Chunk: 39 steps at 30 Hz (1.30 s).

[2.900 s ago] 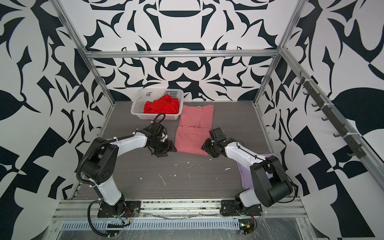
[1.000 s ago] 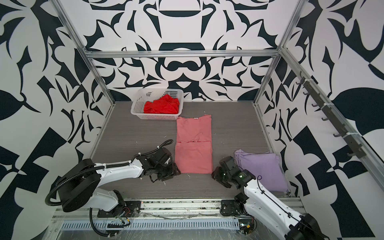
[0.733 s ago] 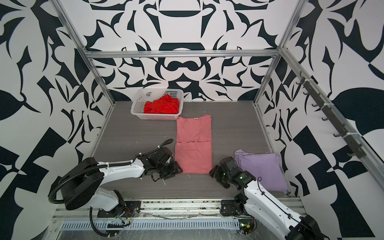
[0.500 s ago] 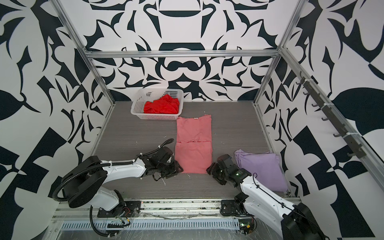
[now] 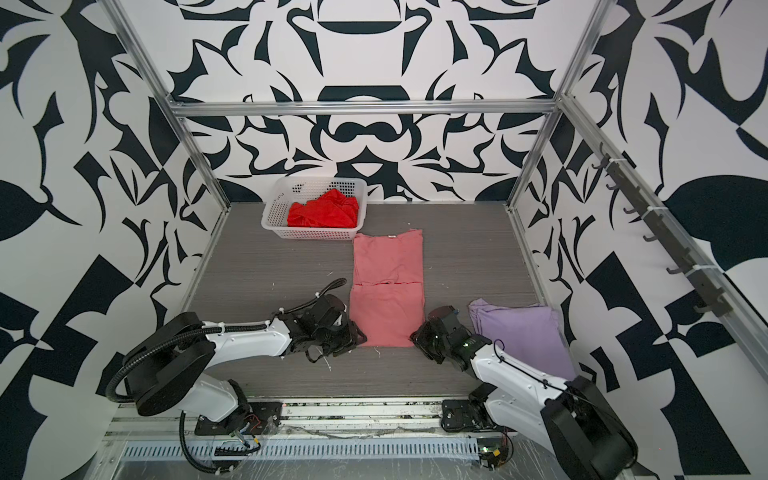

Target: Fold and stack the t-shirts

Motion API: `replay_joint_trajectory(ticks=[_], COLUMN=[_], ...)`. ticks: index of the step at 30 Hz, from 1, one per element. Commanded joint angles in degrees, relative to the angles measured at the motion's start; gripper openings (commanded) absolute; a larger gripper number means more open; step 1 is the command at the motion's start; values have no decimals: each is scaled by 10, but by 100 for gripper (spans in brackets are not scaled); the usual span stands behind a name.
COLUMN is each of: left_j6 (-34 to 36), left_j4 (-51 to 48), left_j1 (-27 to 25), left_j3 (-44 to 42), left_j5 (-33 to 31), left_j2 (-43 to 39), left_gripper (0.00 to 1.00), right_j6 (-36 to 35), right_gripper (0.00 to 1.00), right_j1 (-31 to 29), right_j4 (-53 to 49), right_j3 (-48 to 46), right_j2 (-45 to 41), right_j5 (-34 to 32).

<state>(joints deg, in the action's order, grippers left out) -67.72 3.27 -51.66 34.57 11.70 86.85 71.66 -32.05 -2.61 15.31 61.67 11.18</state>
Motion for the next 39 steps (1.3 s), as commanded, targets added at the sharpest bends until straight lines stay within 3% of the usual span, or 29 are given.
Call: replay_joint_trajectory(ticks=[1,4,11,17,25,29,33,39], left_j6=[-3,-1,28,30,-13,6,67,142], left_j4=[-70,-68,-76,-119,-200,-241,-293,-299], left_j1=[3,5,16,-1,-72,-76,-43,49], left_j3=[-34,-37,-17,-13,-1,53,142,250], left_j5=[-44,-48,-39,-19,-18,-36,-36,21], left_j2=[31,30,31,-14,-118,-134,-118,-72], left_gripper=[46,40,0,0,0,0,0,0], right_j6=[-3,-6,-39,-89,-58,-48,-48,-112], right_gripper=[15,0,0,0,0,0,0,0], right_j1=[-7,-12,-19,-35,-79,-82,-82,-79], right_j4=[-55,-59,-107,-206,-330,-338,-255,-258], right_j3=[-12,-3,28,65,73,111,159,317], right_j2=[44,58,59,29,-116,-158,-128,9], right_j5=[-25,-31,-31,-22,-25,-35,-39,-79])
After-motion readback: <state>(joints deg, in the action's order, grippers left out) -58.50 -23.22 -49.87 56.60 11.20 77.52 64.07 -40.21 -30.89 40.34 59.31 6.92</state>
